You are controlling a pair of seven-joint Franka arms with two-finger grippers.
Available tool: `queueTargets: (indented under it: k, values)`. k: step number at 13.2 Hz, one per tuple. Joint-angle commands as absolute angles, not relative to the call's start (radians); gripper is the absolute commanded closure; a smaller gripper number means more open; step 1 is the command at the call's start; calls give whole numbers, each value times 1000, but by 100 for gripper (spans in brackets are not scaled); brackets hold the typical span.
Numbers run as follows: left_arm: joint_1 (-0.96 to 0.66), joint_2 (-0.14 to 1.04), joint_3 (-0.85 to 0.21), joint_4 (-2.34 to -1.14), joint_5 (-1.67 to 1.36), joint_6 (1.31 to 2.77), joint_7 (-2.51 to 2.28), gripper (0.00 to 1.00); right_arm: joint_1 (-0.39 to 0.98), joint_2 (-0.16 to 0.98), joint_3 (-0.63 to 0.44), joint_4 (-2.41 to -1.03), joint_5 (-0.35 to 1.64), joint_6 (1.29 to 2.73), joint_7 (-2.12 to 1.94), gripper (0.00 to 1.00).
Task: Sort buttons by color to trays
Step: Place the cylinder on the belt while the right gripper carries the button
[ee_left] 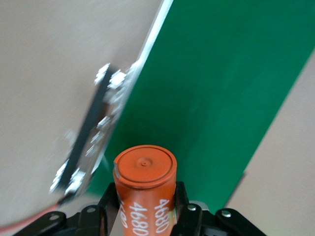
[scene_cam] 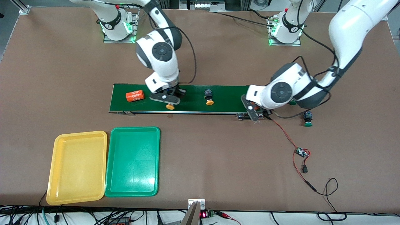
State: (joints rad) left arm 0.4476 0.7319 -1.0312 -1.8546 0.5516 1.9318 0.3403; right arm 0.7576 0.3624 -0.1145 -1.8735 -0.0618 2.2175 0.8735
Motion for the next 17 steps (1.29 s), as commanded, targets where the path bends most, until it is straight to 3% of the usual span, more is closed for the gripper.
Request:
queueTargets:
  k: [1, 2, 3, 4, 8, 11, 17]
  values:
    - [362, 722, -1020, -1836, 555, 1959, 406, 78, 733, 330, -155, -1827, -77, 2093, 751, 81]
    - [335, 723, -1017, -1836, 555, 1960, 422, 77, 729, 336, -188, -1797, -77, 2079, 717, 81]
    - [321, 721, -1009, -1835, 555, 1960, 422, 59, 718, 345, -222, -1770, -77, 2079, 660, 80]
    - [321, 722, -1002, -1835, 555, 1962, 422, 1, 692, 354, -245, -1749, -77, 2080, 579, 80]
    - [363, 709, -996, -1807, 551, 1947, 410, 0, 491, 373, -252, -1666, -2, 2072, 231, 80]
    - [405, 710, -993, -1680, 545, 1780, 400, 0, 369, 374, -253, -1663, 17, 2069, 19, 80]
    - [408, 715, -934, -1484, 545, 1576, 249, 0, 282, 471, -255, -1635, 0, 2079, -15, 79]
